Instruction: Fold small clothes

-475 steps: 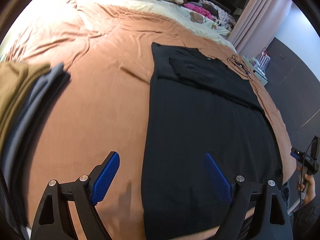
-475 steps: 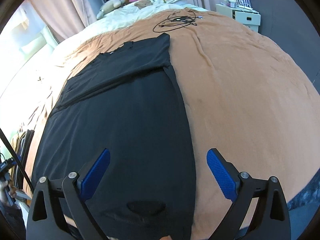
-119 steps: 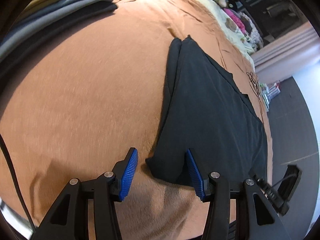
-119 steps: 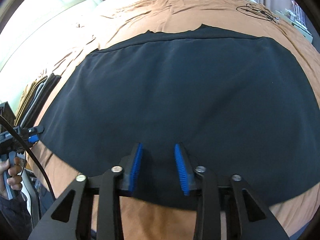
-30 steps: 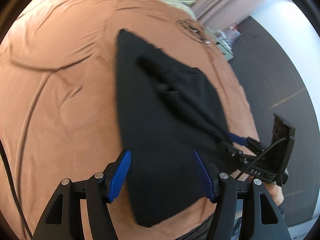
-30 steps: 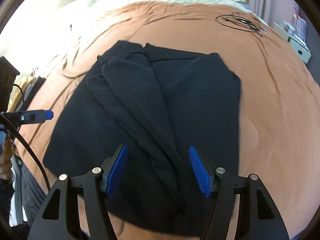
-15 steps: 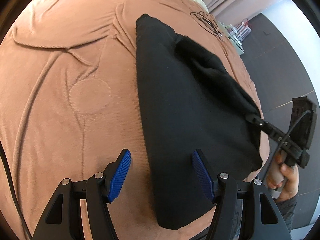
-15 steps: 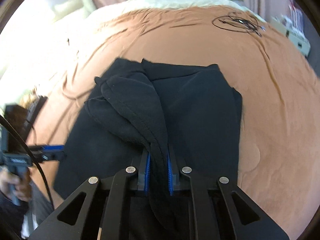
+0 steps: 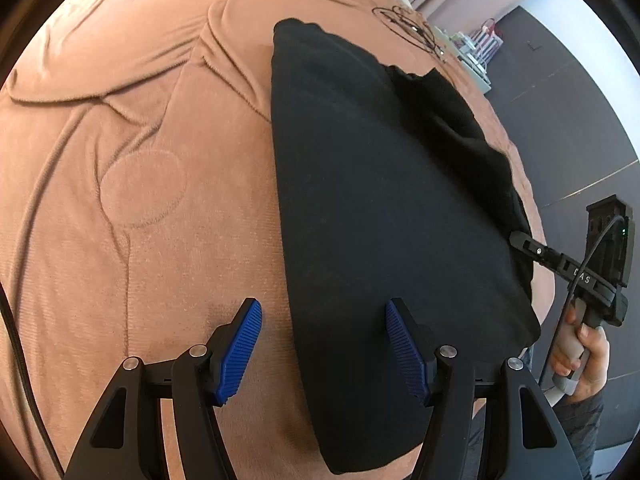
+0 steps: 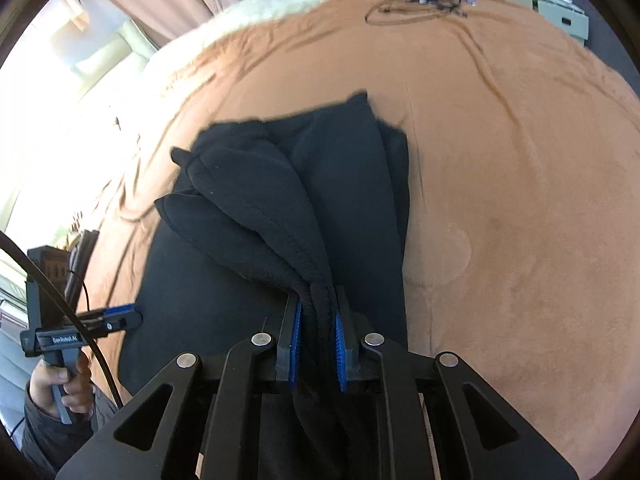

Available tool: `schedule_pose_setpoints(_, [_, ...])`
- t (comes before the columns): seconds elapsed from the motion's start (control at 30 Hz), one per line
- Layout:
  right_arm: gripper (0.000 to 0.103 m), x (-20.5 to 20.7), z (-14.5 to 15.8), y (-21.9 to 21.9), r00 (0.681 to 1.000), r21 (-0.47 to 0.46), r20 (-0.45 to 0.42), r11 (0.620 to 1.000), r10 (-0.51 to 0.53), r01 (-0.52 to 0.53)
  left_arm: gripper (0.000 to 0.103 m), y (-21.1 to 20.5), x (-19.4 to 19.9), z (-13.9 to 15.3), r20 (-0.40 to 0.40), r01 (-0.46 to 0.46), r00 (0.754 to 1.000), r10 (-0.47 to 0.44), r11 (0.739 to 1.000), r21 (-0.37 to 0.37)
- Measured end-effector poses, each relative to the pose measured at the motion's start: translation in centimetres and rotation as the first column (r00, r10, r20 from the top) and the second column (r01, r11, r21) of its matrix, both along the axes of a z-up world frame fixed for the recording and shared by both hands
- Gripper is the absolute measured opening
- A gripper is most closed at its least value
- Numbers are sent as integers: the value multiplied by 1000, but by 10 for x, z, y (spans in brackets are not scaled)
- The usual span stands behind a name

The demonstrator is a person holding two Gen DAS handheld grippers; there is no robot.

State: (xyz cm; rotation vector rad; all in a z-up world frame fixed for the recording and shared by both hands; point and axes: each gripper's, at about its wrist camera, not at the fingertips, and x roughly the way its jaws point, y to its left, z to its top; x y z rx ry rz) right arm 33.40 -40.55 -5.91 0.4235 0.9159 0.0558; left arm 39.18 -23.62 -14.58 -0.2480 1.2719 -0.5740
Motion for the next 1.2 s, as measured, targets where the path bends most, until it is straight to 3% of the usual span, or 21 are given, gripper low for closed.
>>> schedule_pose_setpoints(0.1, [18, 3, 6, 10, 999, -64, -15, 997, 31, -32, 65, 1, 5, 0, -1, -7, 1000, 7, 1000, -12])
schedule_pose_setpoints(0.13, [29, 5, 10, 14, 999, -91, -17, 995, 42, -44, 65, 1, 7, 1, 0, -9, 1000, 9, 1000, -14])
schedule_pose_setpoints(0.17, [50, 9, 14, 17, 999, -112, -16, 992, 52, -54, 65, 1, 10, 0, -2, -12, 1000, 12, 1000, -16])
schedule_pose_setpoints(0.23, [65, 15, 22, 24, 998, -161, 1, 985, 66, -64, 65, -1, 14, 1, 0, -18, 1000, 18, 1000, -13])
schedule_pose_setpoints(0.5, [65, 55, 23, 70, 984, -366, -52, 913, 171, -179, 65, -4, 32, 2, 6, -26, 1000, 26, 999, -21])
schedule_pose_setpoints(0.63, [65, 72, 19, 92, 972, -413, -71, 880, 226, -234, 65, -4, 43, 2, 9, -34, 999, 34, 999, -29])
schedule_pose_setpoints(0.8, [65, 89, 18, 102, 963, -429, -76, 863, 259, -266, 65, -2, 56, 1, 5, -51, 999, 51, 998, -31])
schedule_pose_setpoints(1.0, [68, 83, 27, 98, 939, -344, -54, 876, 341, -338, 65, -4, 71, -2, 1, -56, 998, 56, 998, -31])
schedule_pose_setpoints(1.07, [80, 79, 27, 105, 925, -369, -60, 853, 374, -369, 65, -3, 75, -2, -1, -57, 998, 56, 998, -35])
schedule_pose_setpoints(1.2, [80, 85, 16, 120, 909, -450, -104, 796, 403, -405, 65, -2, 82, -3, 0, -63, 998, 63, 997, -47])
